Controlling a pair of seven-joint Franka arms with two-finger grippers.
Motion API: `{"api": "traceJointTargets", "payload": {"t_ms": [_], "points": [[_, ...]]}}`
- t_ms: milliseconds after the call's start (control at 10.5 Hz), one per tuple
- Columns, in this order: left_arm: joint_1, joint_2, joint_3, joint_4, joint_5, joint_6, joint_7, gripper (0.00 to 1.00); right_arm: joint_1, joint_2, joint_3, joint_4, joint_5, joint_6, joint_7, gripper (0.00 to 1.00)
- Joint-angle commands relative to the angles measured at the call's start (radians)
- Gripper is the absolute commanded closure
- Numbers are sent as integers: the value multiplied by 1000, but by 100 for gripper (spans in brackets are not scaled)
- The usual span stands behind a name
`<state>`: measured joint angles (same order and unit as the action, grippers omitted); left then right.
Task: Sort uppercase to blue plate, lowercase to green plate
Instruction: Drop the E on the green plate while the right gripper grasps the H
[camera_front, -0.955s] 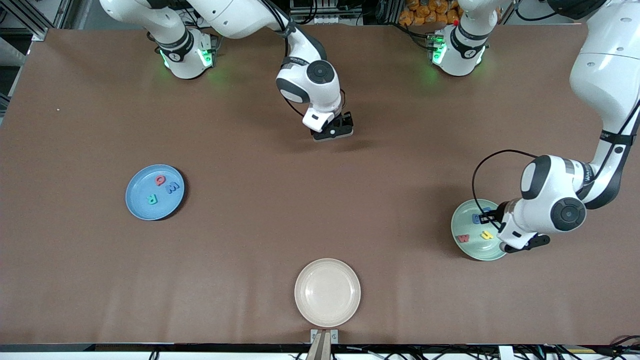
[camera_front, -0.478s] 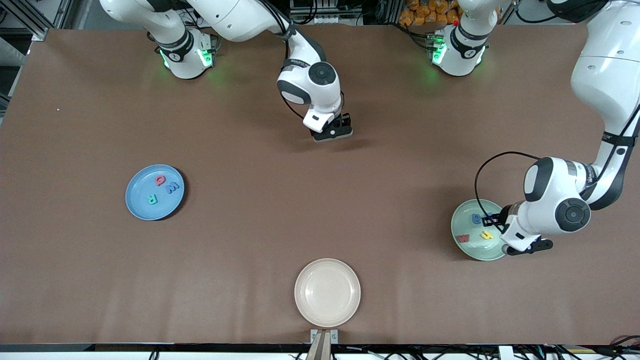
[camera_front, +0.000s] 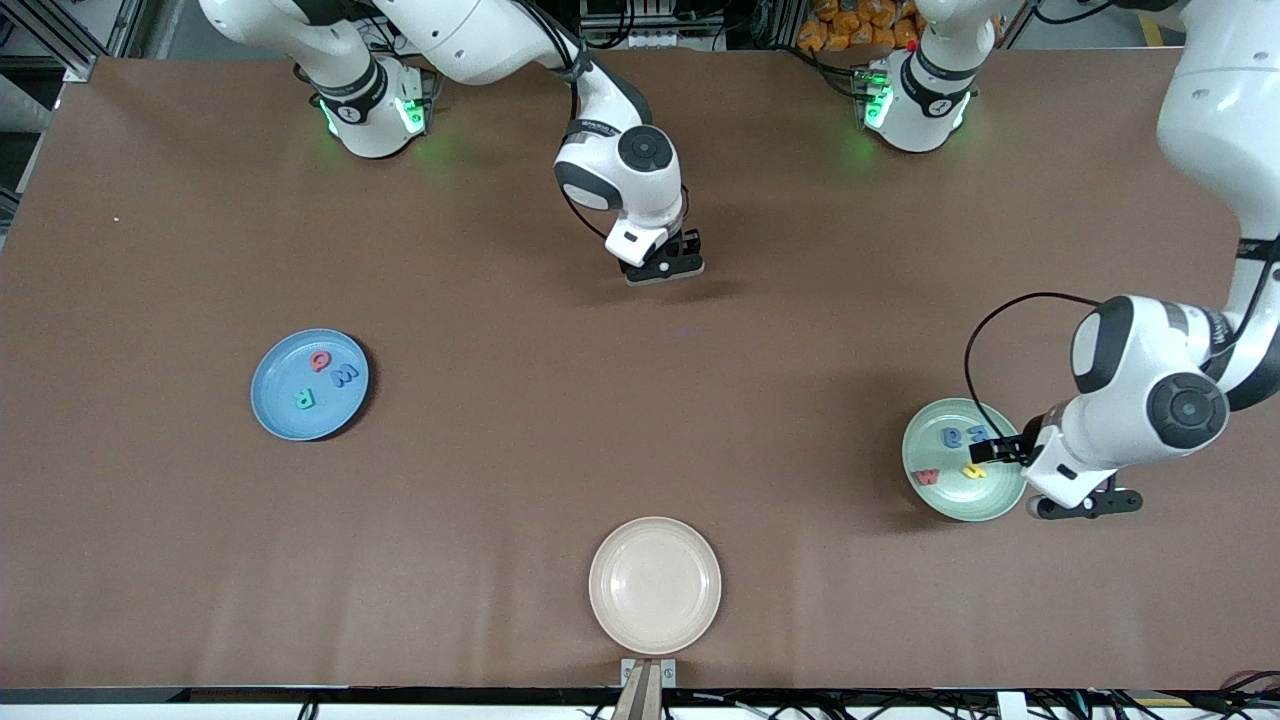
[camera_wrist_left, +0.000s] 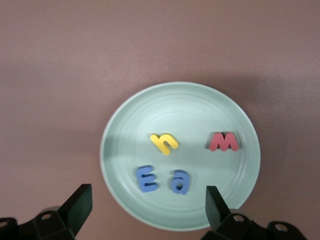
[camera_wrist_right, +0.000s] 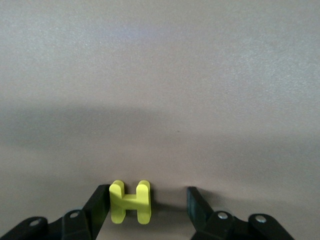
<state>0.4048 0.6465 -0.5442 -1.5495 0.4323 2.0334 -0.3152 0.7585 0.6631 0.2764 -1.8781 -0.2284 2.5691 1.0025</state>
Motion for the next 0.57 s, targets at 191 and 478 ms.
{"api": "traceJointTargets", "payload": {"t_ms": [191, 478], "points": [[5, -252, -62, -17, 5, -192, 79, 0, 10, 56, -14, 65, -20, 3, 50, 37], [15, -307, -129, 54, -16, -342, 80, 0, 10, 56, -14, 65, -16, 3, 50, 46]]}}
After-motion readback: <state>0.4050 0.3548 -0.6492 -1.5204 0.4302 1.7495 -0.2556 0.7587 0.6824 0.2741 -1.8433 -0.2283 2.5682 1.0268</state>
